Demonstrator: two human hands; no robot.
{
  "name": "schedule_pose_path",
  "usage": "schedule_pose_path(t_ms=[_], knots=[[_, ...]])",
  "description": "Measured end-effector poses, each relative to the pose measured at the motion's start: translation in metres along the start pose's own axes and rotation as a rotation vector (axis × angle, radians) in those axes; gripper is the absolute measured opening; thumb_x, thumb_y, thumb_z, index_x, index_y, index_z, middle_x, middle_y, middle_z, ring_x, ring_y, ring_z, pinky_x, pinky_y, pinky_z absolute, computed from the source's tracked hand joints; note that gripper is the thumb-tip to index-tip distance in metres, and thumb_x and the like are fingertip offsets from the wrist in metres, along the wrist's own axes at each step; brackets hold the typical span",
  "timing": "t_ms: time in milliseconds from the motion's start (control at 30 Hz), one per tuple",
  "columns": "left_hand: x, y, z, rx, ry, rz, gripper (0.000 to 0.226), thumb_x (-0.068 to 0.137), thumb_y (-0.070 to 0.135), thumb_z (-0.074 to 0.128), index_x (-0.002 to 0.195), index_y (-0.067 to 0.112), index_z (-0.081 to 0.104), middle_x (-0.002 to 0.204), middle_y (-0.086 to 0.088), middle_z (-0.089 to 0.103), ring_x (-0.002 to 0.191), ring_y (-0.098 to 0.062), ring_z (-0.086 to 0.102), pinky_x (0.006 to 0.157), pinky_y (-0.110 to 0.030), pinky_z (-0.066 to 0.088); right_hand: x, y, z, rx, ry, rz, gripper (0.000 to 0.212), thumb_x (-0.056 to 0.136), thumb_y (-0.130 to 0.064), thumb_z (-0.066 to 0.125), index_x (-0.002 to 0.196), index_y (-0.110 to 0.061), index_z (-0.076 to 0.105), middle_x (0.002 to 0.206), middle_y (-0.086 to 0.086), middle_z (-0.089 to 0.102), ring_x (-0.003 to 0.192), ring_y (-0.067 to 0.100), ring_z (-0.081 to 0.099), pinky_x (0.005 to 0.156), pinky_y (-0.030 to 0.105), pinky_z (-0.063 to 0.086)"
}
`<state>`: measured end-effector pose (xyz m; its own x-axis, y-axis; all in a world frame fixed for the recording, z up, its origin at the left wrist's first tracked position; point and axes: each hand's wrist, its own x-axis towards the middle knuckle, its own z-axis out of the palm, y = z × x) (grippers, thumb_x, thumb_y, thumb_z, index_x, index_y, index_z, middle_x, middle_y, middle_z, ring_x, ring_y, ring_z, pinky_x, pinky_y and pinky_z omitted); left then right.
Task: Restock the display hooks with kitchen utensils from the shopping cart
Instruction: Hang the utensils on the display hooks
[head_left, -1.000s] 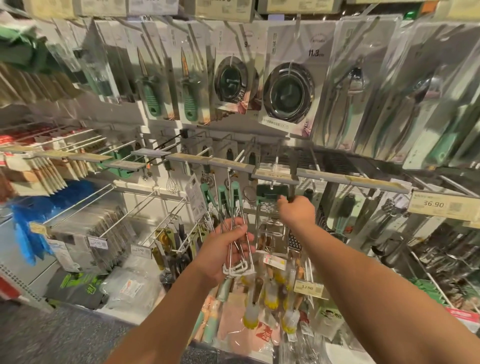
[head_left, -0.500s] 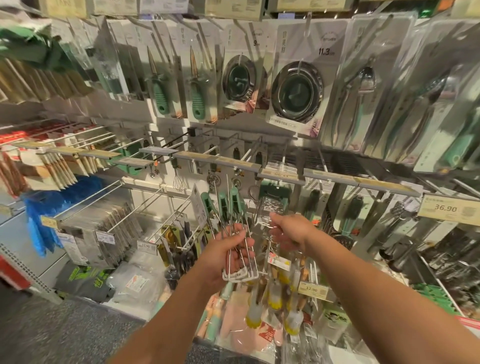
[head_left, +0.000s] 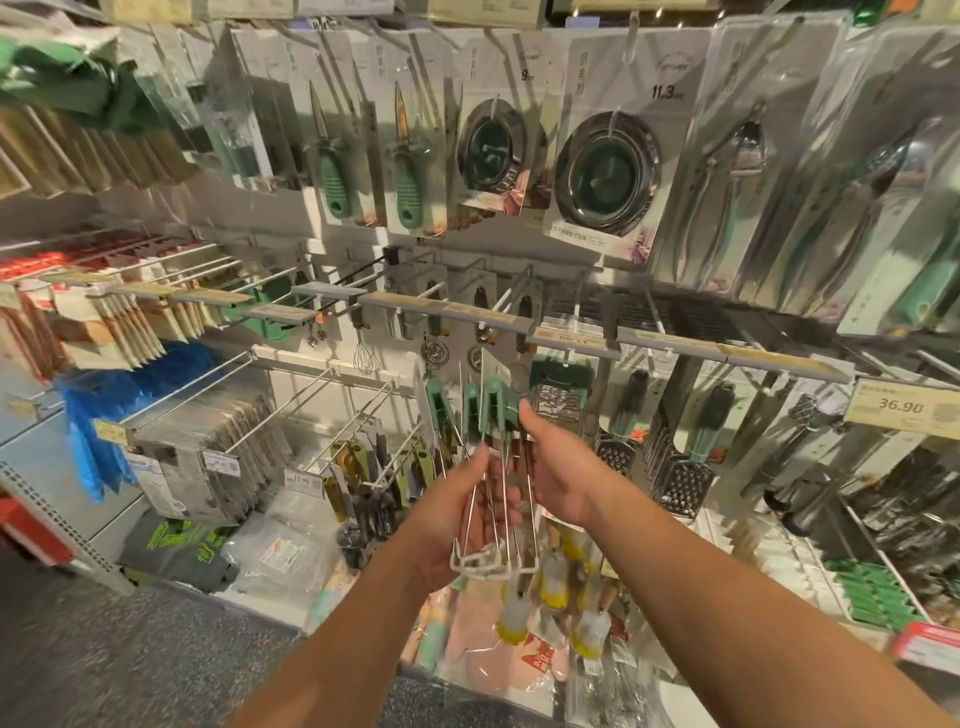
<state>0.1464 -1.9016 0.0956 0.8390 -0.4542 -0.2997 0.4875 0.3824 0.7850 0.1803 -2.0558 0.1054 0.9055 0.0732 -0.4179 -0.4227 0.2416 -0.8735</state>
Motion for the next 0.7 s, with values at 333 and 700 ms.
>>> schedule_pose_path(t_ms=[333, 700], knots=[[-0.003, 0.009, -0.003, 0.037, 0.132, 0.054, 0.031, 0.107, 0.04, 0.047, 0.09, 0.016, 0.056, 0.065, -0.002, 0.053, 0.051, -0.018, 0.053, 0.05, -0.029, 0.048, 0.001, 0.002, -0.005, 0.152, 0.088, -0.048, 0.042, 0.103, -0.049, 0.054, 0.131, -0.019, 0.064, 0.107, 0.003, 0.074, 0.073, 0.014, 0.073, 0.061, 0.03, 0.058], [0.005, 0.009, -0.003, 0.183, 0.228, 0.069, 0.025, 0.108, 0.027, 0.051, 0.089, 0.013, 0.059, 0.071, -0.004, 0.061, 0.058, -0.017, 0.058, 0.054, -0.028, 0.051, -0.01, -0.001, -0.024, 0.204, 0.082, -0.227, 0.034, 0.1, -0.039, 0.061, 0.119, -0.012, 0.055, 0.08, 0.0, 0.052, 0.056, 0.009, 0.047, 0.044, 0.021, 0.037]])
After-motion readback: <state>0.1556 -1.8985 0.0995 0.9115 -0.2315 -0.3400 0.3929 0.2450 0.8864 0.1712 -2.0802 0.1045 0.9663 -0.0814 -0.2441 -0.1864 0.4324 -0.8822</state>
